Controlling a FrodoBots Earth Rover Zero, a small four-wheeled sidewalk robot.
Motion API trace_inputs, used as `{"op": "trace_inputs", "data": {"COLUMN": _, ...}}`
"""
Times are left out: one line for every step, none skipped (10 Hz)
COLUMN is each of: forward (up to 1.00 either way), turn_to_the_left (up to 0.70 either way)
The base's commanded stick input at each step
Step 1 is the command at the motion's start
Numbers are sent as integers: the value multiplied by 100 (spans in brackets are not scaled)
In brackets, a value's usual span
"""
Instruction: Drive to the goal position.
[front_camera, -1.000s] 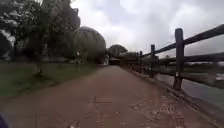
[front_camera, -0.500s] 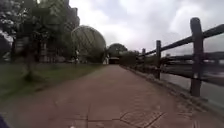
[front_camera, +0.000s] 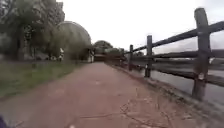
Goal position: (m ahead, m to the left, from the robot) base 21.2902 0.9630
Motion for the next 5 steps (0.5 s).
{"op": "trace_inputs", "data": {"forward": 100, "turn_to_the_left": 7}}
{"op": "trace_inputs", "data": {"forward": 100, "turn_to_the_left": 10}}
{"op": "trace_inputs", "data": {"forward": 100, "turn_to_the_left": 15}}
{"op": "trace_inputs", "data": {"forward": 100, "turn_to_the_left": 20}}
{"op": "trace_inputs", "data": {"forward": 100, "turn_to_the_left": 15}}
